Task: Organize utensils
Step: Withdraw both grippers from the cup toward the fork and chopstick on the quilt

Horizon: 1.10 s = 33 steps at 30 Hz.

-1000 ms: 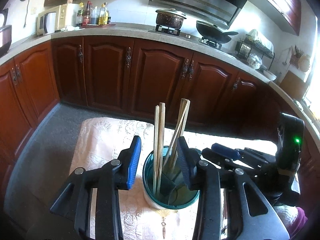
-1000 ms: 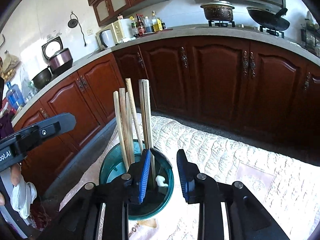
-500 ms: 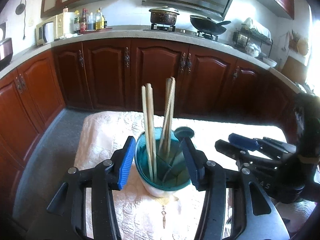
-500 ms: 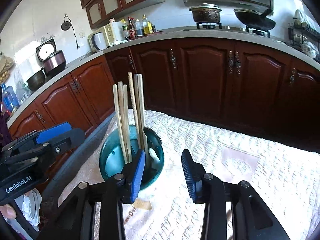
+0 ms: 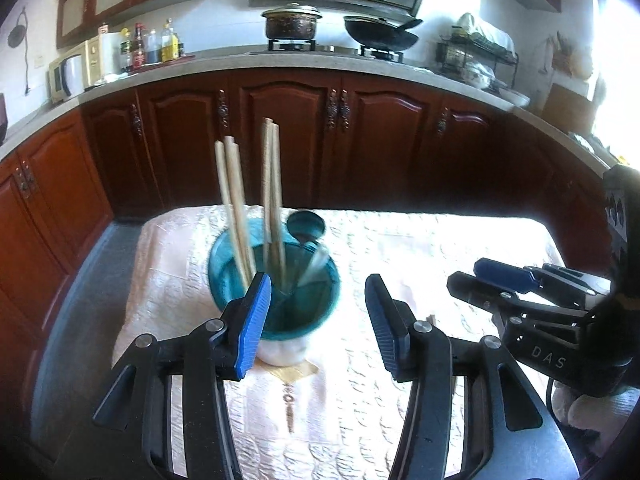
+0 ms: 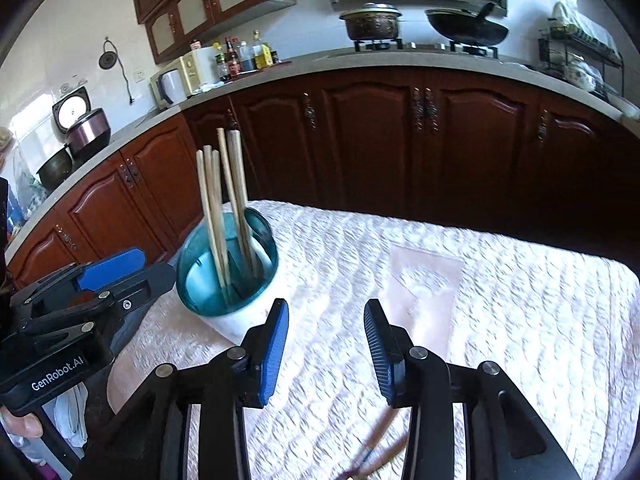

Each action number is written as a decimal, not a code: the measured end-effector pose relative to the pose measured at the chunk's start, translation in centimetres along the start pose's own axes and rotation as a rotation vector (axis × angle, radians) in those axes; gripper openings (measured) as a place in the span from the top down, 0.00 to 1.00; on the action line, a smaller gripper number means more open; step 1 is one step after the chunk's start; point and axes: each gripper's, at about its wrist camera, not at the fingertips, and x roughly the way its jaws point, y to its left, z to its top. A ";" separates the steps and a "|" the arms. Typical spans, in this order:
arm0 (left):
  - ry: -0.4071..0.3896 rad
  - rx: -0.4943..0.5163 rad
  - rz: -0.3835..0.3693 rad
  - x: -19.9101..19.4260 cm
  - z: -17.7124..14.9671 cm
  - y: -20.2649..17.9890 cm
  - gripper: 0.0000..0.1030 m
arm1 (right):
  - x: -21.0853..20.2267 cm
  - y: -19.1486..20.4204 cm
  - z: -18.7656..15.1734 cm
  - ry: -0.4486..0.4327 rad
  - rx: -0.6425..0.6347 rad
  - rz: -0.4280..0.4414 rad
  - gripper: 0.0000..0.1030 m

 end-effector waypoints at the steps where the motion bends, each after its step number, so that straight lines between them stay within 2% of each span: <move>1: 0.003 0.004 -0.004 0.0 -0.1 -0.3 0.53 | -0.3 -0.3 -0.3 0.002 0.004 -0.009 0.64; 19: 0.067 0.067 -0.071 1.2 -1.7 -5.1 0.49 | -2.3 -4.6 -4.5 0.036 0.087 -0.074 0.62; 33: 0.143 0.097 -0.087 3.6 -3.1 -6.6 0.49 | -0.3 -8.0 -8.2 0.126 0.175 -0.085 0.62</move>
